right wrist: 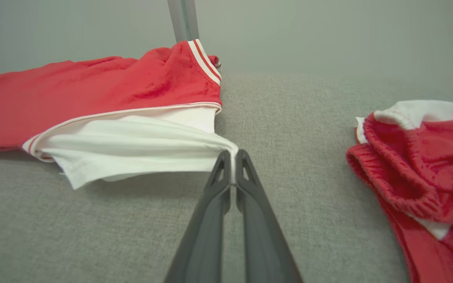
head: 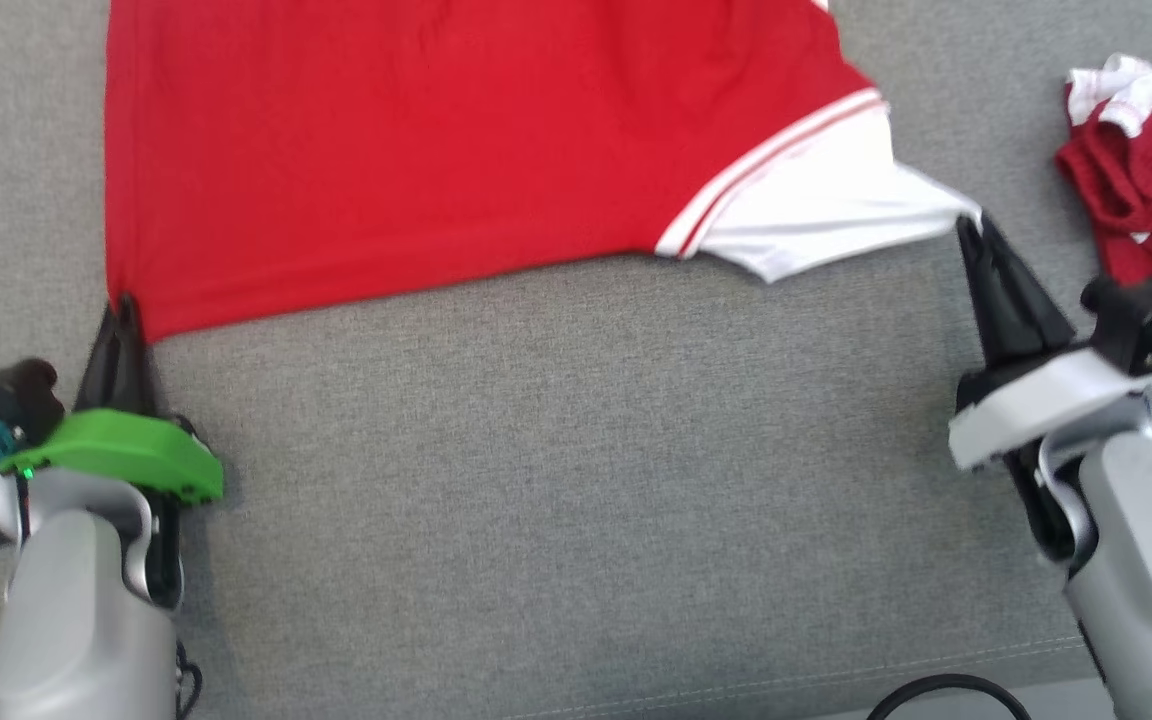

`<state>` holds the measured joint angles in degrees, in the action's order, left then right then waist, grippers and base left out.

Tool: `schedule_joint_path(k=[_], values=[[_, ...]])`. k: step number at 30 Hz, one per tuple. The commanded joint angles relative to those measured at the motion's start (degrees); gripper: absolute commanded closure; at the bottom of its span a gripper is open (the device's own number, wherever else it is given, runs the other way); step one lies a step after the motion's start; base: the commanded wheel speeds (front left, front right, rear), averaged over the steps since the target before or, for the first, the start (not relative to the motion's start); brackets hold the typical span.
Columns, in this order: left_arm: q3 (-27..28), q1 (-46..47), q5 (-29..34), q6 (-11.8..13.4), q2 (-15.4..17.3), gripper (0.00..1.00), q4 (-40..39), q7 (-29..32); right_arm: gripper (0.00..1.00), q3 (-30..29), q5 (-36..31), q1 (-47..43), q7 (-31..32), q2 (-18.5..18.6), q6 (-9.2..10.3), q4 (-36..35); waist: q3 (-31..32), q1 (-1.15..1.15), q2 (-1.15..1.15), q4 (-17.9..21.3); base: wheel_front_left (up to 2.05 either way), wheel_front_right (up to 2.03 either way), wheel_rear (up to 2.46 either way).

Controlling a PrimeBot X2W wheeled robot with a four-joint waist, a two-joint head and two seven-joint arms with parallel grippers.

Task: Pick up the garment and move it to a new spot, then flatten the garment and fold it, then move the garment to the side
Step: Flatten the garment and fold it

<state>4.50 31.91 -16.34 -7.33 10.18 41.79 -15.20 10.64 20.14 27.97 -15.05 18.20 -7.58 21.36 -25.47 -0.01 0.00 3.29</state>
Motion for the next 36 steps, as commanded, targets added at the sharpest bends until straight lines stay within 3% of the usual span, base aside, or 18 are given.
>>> schedule_joint_path(k=[1, 13, 27, 30, 36], values=[[1.0, -4.8, 0.4, 0.1, -0.6, 1.00, 1.2, 0.2, 1.00, 0.2, 1.2, -4.0, -0.2, 0.0, 0.18, 1.0, 10.0, 0.01, 0.00, 1.8, 0.00, 0.00, 0.00], [5.1, -22.7, 4.0, 0.4, -4.5, 1.00, 3.8, 0.3, 1.00, 4.2, 6.4, -18.7, -0.1, 0.2, 0.20, 4.7, 21.5, 0.01, 0.00, 3.2, 0.00, 0.00, 0.00], [7.8, -32.1, 4.6, 0.0, -6.6, 1.00, 0.2, 0.1, 1.00, 11.6, 13.8, -32.9, -0.1, 1.9, 0.19, 8.8, 27.8, 0.01, 0.00, 1.4, 0.00, 0.00, 0.00], [5.7, -33.1, 3.0, 0.0, -6.9, 1.00, -3.1, 0.1, 1.00, 12.8, 16.2, -34.0, -0.1, 4.3, 0.18, 5.6, 27.6, 0.01, 0.00, 0.3, 0.00, 0.00, 0.00], [3.1, -30.0, 0.8, -0.1, -7.0, 1.00, -10.0, 0.1, 1.00, 9.7, 16.4, -29.1, -0.1, 4.9, 0.15, -1.3, 25.1, 0.01, 0.00, -1.4, 0.00, 0.00, 0.00]])
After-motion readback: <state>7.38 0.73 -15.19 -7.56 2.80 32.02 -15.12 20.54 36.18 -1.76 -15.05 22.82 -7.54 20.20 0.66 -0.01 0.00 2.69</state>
